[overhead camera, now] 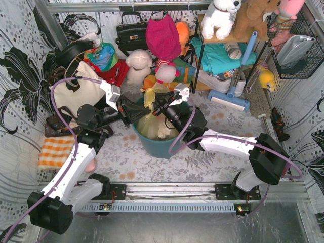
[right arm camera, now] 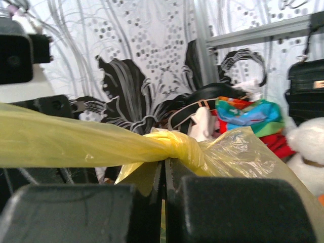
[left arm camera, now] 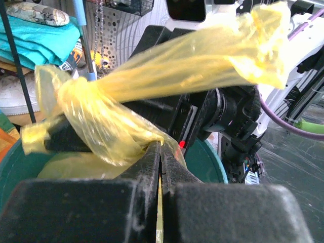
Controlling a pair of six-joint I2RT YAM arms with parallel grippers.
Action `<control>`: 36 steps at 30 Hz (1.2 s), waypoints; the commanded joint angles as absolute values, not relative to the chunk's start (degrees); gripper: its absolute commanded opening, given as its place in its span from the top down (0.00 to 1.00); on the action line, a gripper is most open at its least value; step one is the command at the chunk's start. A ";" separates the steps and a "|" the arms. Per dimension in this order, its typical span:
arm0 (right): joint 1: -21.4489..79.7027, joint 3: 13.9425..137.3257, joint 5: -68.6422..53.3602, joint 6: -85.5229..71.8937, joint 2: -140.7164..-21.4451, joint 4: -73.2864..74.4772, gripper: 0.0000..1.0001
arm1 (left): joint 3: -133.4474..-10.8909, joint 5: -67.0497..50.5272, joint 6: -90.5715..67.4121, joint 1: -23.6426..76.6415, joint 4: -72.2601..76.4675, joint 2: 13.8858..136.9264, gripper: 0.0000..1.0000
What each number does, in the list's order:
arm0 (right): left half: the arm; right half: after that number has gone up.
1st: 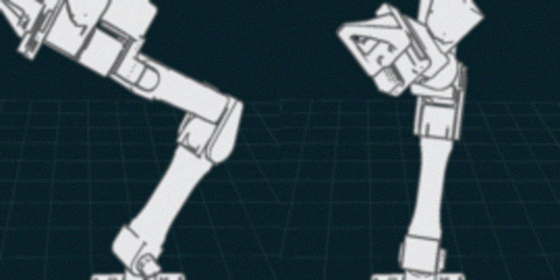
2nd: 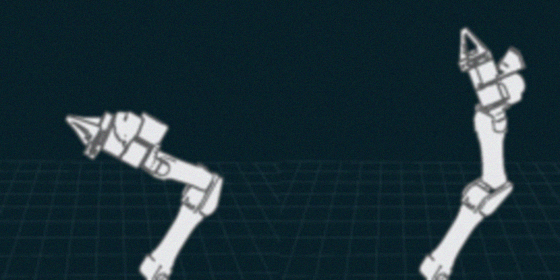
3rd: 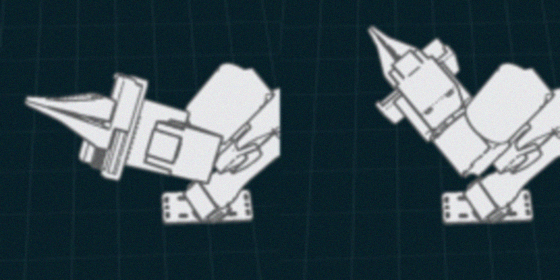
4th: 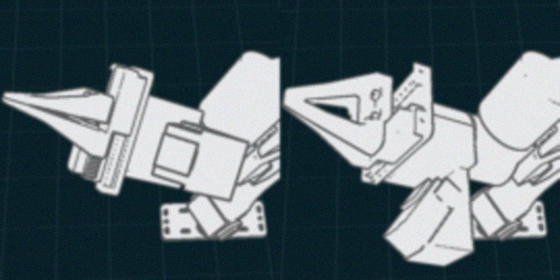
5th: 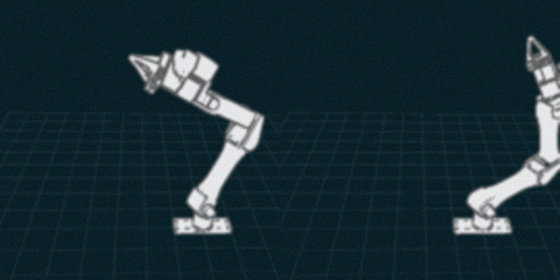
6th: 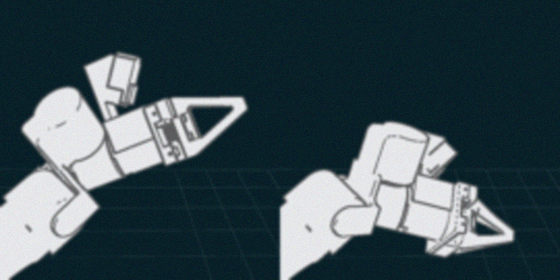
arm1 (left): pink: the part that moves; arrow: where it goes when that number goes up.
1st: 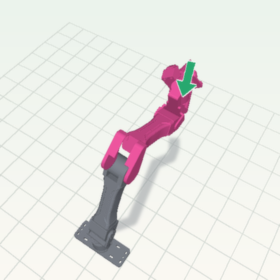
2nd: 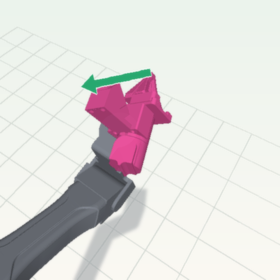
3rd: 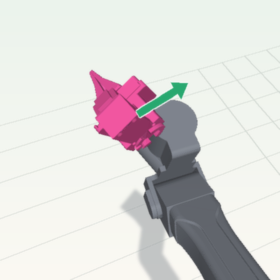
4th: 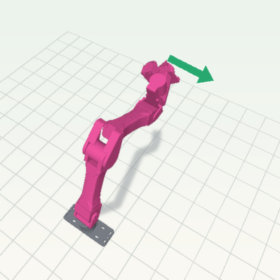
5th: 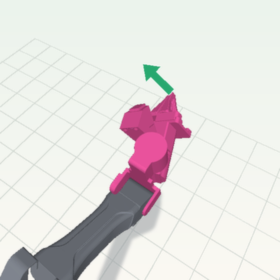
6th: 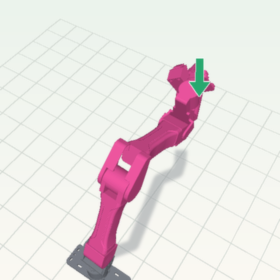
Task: Tie the trash bag
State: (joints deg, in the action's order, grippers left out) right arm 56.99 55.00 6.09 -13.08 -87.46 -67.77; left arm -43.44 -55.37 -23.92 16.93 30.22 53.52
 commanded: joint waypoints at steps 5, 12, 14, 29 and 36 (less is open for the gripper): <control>56.76 54.41 -8.06 -19.92 -86.78 -75.56 1.00 | -46.21 -57.41 -23.48 18.44 29.58 55.70 0.89; 55.80 51.43 -9.04 -21.25 -87.77 -84.18 1.00 | -47.40 -51.63 -21.59 18.46 23.69 52.14 0.63; 55.49 50.89 -9.22 -21.95 -88.20 -86.28 1.00 | -47.72 -48.89 -21.35 18.46 21.79 50.47 0.58; 55.21 49.52 -10.06 -25.44 -90.88 -94.08 1.00 | -48.59 -30.22 -20.99 18.43 15.14 39.12 0.51; 55.25 49.31 -9.64 -25.22 -90.71 -93.92 1.00 | -46.29 -19.44 -22.58 18.45 15.39 35.82 0.44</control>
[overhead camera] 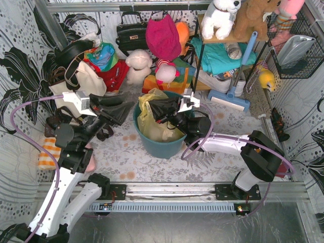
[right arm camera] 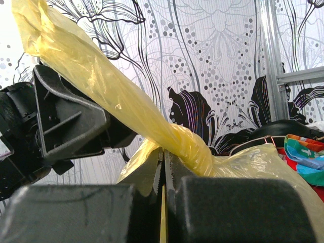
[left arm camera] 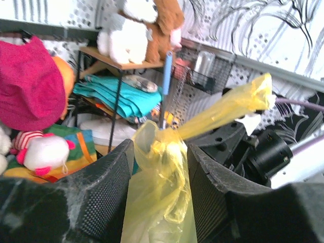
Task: Tie the trash bag
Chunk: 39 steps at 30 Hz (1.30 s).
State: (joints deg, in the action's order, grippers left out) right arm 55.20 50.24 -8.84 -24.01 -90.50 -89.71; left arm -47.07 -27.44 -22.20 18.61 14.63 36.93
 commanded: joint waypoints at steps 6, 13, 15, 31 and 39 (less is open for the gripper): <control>55.24 49.38 -9.46 -25.18 -90.70 -93.61 1.00 | -45.38 -29.37 -22.95 18.46 17.45 39.22 0.37; 55.23 49.55 -9.37 -24.93 -90.57 -93.23 1.00 | -43.66 -34.22 -23.84 18.46 20.95 43.67 0.35; 55.23 49.49 -9.08 -24.48 -90.44 -92.96 1.00 | -43.49 -39.92 -25.02 18.46 24.10 45.16 0.40; 55.25 50.50 -11.61 -11.63 -89.84 -80.37 1.00 | -46.34 -50.41 -33.29 19.87 37.59 49.90 0.88; 55.26 50.86 -14.66 -7.61 -90.32 -82.09 1.00 | -49.12 -51.88 -31.57 25.48 35.02 51.84 0.89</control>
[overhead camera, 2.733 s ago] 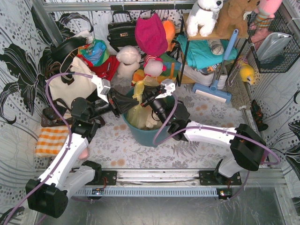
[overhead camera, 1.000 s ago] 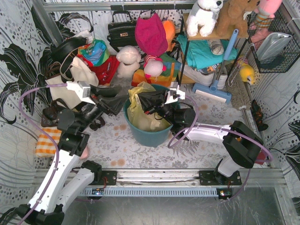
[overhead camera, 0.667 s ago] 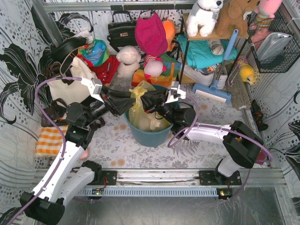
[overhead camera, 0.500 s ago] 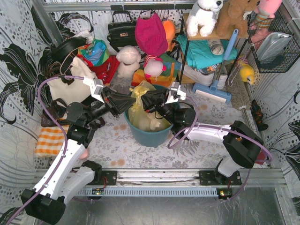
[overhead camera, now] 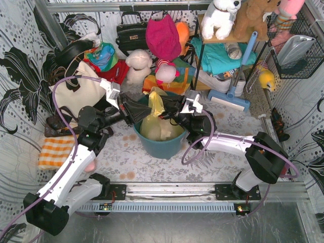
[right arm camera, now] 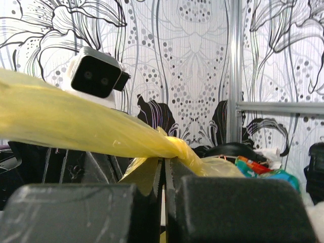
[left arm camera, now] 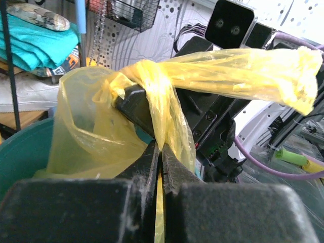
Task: Tie the trash bag
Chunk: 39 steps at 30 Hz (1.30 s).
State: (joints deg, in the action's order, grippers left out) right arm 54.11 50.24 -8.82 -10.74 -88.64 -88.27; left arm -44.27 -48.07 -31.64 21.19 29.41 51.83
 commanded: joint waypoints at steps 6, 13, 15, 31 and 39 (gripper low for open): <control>55.28 50.71 -16.89 -8.68 -91.50 -88.09 1.00 | -48.87 -49.07 -26.30 28.91 25.76 51.77 0.83; 55.22 50.23 -17.97 -9.64 -92.36 -91.19 1.00 | -50.27 -36.43 -19.54 28.92 14.07 47.23 0.51; 55.20 50.11 -18.09 -9.80 -92.54 -91.90 1.00 | -51.19 -32.97 -17.91 28.91 11.20 45.90 0.47; 55.27 49.83 -17.95 -9.58 -92.45 -92.68 1.00 | -52.51 -11.31 -28.78 28.92 13.96 39.51 0.40; 55.28 50.01 -17.67 -9.95 -92.46 -92.78 1.00 | -55.40 -5.85 -35.68 28.90 10.70 42.57 0.40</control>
State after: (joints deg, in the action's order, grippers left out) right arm 54.63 50.89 -17.19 -9.37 -89.95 -91.74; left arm -51.86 -10.17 -31.64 28.58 10.52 40.99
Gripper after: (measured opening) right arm 0.002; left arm 0.602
